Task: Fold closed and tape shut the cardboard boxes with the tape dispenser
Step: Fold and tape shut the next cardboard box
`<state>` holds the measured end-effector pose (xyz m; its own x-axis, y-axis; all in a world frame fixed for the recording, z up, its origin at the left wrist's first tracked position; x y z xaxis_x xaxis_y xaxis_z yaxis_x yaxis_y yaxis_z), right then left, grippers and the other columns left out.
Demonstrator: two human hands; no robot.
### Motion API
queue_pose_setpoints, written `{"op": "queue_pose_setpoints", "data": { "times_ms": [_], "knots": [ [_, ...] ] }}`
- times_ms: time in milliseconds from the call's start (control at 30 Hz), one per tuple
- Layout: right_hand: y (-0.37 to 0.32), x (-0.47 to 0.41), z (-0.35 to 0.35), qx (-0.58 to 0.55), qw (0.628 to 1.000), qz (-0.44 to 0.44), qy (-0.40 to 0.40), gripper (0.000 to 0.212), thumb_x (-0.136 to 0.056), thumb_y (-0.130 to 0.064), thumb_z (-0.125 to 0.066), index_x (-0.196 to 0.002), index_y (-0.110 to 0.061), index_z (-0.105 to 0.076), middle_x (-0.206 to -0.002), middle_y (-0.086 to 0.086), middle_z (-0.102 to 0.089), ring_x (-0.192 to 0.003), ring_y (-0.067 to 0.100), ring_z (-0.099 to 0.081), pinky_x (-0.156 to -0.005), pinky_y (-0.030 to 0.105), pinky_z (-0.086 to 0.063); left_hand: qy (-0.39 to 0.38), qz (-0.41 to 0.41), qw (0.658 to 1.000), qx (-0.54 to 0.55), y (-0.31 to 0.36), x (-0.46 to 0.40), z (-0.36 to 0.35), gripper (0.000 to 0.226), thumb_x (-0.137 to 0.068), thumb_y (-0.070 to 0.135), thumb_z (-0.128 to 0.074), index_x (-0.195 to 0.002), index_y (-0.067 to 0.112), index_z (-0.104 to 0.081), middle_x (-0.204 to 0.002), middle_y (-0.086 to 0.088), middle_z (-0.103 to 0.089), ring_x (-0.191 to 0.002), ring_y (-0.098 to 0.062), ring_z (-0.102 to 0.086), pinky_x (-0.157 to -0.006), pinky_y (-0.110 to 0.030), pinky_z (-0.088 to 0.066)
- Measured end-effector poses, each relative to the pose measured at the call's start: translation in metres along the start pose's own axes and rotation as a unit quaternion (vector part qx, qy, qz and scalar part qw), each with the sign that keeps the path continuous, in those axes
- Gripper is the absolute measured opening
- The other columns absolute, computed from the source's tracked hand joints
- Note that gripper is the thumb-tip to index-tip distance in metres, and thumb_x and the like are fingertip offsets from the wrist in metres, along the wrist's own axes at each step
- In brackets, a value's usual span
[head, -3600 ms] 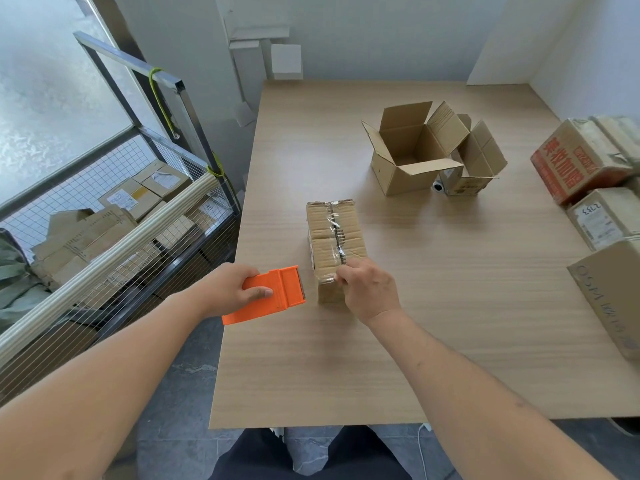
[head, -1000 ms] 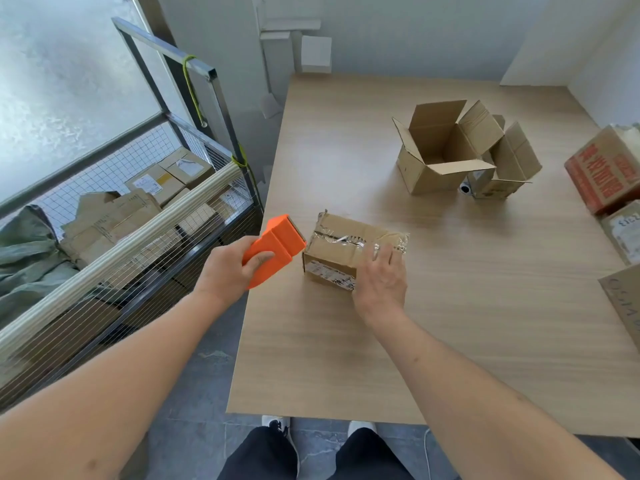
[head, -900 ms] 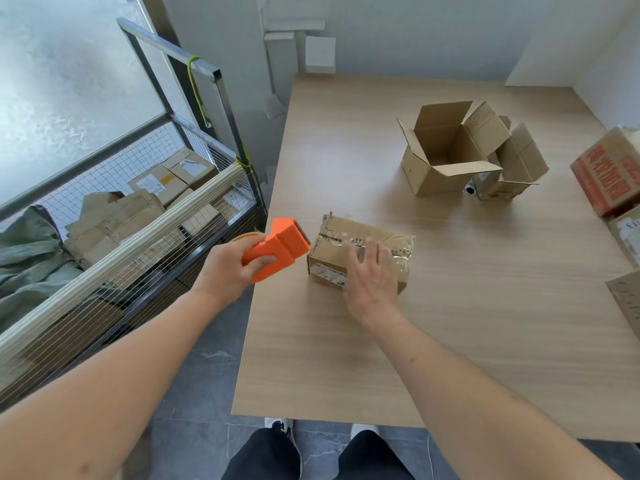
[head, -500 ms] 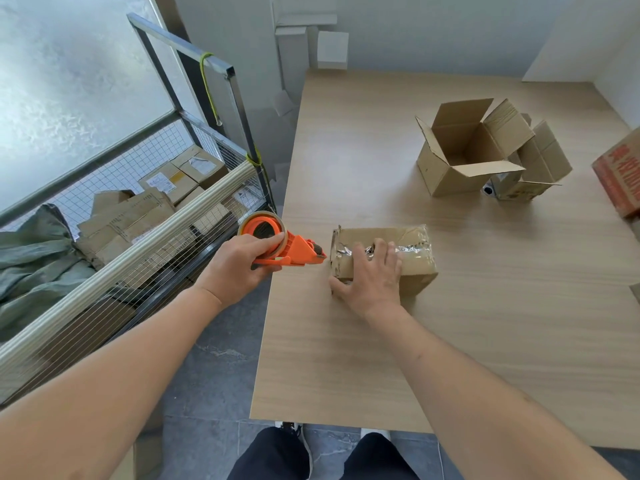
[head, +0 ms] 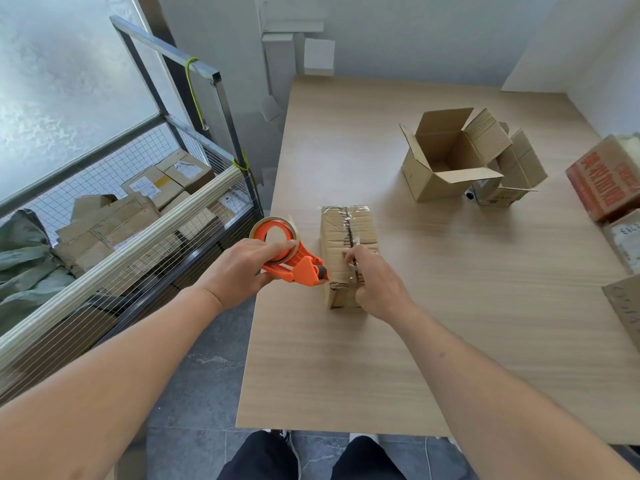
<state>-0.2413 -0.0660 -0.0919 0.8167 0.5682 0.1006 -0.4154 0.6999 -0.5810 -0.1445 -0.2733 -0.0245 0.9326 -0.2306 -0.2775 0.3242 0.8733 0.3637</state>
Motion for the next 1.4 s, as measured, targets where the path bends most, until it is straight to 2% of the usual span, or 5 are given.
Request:
{"op": "queue_pose_setpoints", "data": {
  "times_ms": [167,400,600,1033,1400],
  "knots": [
    [-0.015,-0.017,0.03,-0.128,0.987,-0.001,0.099,0.055,-0.09,0.006,-0.042,-0.125,-0.028,-0.068,-0.081,-0.022,-0.055,-0.074,0.003,-0.051,-0.071,0.026,-0.043,-0.031,-0.037,0.999,-0.008,0.012,-0.006,-0.009,0.066,-0.082,0.011,-0.084,-0.142,0.01,-0.058,-0.102,-0.005,-0.073,-0.09,-0.025,-0.068,-0.095,-0.041,-0.054],
    [-0.069,-0.039,0.025,-0.022,0.991,0.132,-0.017,0.06,-0.101,0.005,-0.049,-0.145,-0.037,-0.053,-0.156,-0.014,-0.044,-0.144,0.01,-0.04,-0.11,0.028,-0.04,-0.078,-0.068,0.995,-0.013,0.026,-0.003,-0.023,0.06,-0.086,0.014,-0.081,-0.143,0.014,-0.058,-0.106,-0.003,-0.074,-0.097,-0.026,-0.067,-0.093,-0.038,-0.053],
    [-0.063,-0.032,0.03,-0.045,0.988,0.147,0.008,0.014,-0.098,-0.015,-0.067,-0.108,-0.018,-0.075,-0.117,-0.003,-0.072,-0.109,0.02,-0.065,-0.092,0.046,-0.053,-0.088,-0.076,0.993,-0.026,0.032,0.0,-0.027,0.062,-0.085,0.013,-0.082,-0.143,0.013,-0.059,-0.109,-0.004,-0.074,-0.101,-0.027,-0.068,-0.093,-0.041,-0.054],
    [-0.057,-0.01,0.036,-0.048,0.985,0.162,0.035,0.008,-0.098,-0.022,-0.066,-0.097,-0.014,-0.07,-0.101,-0.003,-0.07,-0.095,0.02,-0.063,-0.08,0.046,-0.054,-0.087,-0.038,0.996,0.004,0.048,0.013,-0.036,0.064,-0.096,0.045,-0.062,-0.153,0.023,-0.041,-0.108,0.002,-0.072,-0.094,-0.017,-0.063,-0.09,-0.028,-0.05],
    [-0.041,0.017,0.028,-0.062,0.989,0.13,0.006,0.01,-0.097,-0.013,-0.062,-0.087,-0.014,-0.063,-0.093,0.001,-0.066,-0.09,0.021,-0.057,-0.08,0.038,-0.048,-0.065,0.052,0.995,-0.059,0.024,0.038,-0.041,0.044,-0.097,0.051,-0.047,-0.125,0.017,-0.054,-0.099,0.0,-0.067,-0.084,-0.023,-0.062,-0.082,-0.037,-0.048]
  ]
}}
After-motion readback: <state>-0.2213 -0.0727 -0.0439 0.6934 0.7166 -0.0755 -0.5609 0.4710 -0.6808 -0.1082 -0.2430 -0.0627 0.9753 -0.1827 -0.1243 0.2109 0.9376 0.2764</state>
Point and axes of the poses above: each hand's wrist, its own x-axis away from the middle knuckle, its own z-axis out of the back of the hand, y = z × x, the point moved 8 cm from there along -x, towards the middle knuckle
